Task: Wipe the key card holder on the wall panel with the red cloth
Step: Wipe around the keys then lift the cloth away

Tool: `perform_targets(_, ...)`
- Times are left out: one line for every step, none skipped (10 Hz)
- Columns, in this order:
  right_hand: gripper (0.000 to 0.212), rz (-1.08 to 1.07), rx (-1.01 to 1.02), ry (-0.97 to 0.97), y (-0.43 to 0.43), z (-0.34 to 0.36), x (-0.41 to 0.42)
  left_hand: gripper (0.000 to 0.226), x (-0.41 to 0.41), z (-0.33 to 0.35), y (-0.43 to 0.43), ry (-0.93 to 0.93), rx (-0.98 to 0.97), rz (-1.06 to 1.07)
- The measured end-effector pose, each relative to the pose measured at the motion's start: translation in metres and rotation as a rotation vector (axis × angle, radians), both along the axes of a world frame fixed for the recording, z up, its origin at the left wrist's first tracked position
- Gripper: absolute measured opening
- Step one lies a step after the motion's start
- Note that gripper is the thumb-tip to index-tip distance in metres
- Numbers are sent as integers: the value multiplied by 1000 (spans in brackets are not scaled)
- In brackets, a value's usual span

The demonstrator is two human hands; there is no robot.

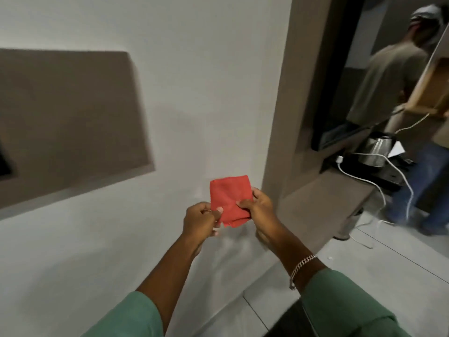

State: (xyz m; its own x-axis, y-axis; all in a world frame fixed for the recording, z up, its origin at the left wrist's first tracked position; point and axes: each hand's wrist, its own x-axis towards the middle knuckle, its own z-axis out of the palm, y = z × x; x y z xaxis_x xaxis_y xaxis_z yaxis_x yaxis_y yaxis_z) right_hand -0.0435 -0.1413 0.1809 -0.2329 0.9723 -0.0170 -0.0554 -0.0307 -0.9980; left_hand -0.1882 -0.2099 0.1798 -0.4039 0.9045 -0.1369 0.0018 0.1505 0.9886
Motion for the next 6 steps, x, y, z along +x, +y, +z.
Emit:
perform_targets(29, -77, -25, -106, 39, -24, 46, 12, 45, -36, 46, -18, -74, -33)
perform_targets(32, -156, -26, -228, 78, -51, 87, 5, 89, -69, 85, -60, -103, -92)
perform_targets(24, -245, -85, -355, 136, -101, 140, 25, 148, -122, 128, -155, -144, -261)
perform_targets(16, -281, -79, -457, 165, -128, 160, 37, 169, -147, 147, -257, -176, -334)
perform_targets(30, -286, -78, -595, 192, -154, 173, 63, 183, -167, 168, -348, -253, -451)
perform_targets(39, -252, -63, -652, 195, -168, 176, 69, 181, -172, 172, -312, -289, -501)
